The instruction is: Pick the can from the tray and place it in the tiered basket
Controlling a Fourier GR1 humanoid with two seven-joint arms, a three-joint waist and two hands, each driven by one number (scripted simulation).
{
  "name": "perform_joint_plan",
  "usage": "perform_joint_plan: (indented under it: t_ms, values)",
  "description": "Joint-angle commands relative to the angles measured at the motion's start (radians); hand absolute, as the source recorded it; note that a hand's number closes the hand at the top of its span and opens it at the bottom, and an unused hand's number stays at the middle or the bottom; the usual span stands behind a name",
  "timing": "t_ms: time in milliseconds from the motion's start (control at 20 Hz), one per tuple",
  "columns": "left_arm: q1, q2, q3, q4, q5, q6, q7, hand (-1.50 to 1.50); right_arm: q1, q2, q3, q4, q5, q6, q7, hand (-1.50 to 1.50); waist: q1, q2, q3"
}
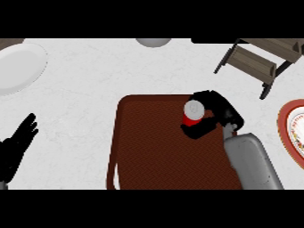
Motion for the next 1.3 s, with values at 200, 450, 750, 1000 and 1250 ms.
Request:
perform_joint_plan:
  t_ms: [200, 450, 750, 1000, 1250]
  values:
    - [-0.033, -0.003, -0.036, -0.005, -0.015, -0.016, 0.013, 0.0, -0.4, -0.053, 0.042, 0.046, 0.412, -0.191, 0.483, 1.5, 0.07, -0.008, -0.019]
    - [-0.058, -0.014, -0.052, 0.006, -0.029, -0.006, 0.024, 0.0, -0.66, -0.056, 0.085, 0.127, 0.652, -0.179, 0.745, 1.5, 0.07, -0.006, -0.014]
    - [-0.068, -0.008, -0.045, 0.005, -0.023, -0.007, 0.027, 0.0, -0.942, -0.018, 0.034, 0.296, 0.843, -0.154, 0.884, 1.5, 0.076, 0.006, -0.006]
    - [-0.075, 0.0, -0.041, 0.018, -0.024, -0.015, 0.022, 0.0, -1.155, -0.007, -0.074, 0.456, 0.898, -0.157, 0.885, 1.5, 0.074, 0.015, -0.003]
    - [-0.09, -0.02, -0.045, -0.006, -0.024, 0.008, 0.045, 0.0, -1.228, -0.096, -0.169, 0.603, 0.955, -0.271, 0.778, 1.5, 0.066, 0.024, 0.0]
